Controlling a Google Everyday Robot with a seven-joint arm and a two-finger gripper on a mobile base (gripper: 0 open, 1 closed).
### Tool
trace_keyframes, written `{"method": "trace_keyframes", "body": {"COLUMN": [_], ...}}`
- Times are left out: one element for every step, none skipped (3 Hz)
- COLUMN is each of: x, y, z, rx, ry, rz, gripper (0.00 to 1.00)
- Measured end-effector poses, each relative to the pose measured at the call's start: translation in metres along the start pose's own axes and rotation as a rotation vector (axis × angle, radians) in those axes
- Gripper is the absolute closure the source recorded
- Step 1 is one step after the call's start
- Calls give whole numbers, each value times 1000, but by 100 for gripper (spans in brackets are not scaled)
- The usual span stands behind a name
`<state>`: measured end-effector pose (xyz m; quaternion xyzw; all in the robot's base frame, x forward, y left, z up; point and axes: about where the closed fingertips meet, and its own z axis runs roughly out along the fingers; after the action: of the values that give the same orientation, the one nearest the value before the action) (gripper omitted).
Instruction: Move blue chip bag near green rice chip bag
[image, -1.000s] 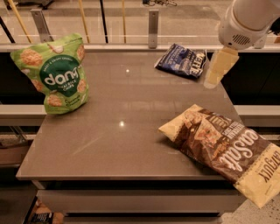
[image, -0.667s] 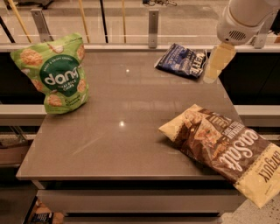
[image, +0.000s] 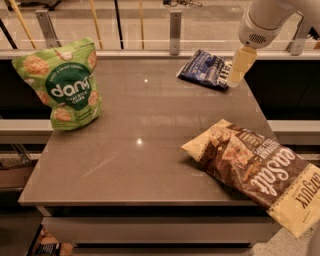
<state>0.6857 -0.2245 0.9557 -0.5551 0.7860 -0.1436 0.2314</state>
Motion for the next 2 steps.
{"method": "trace_keyframes", "body": {"x": [-7,-15], "y": [-14,-27], "z": [20,40], "rx": [2,-12], "ry": [-24,-56], "rz": [-6,-15], "gripper": [0,0]}}
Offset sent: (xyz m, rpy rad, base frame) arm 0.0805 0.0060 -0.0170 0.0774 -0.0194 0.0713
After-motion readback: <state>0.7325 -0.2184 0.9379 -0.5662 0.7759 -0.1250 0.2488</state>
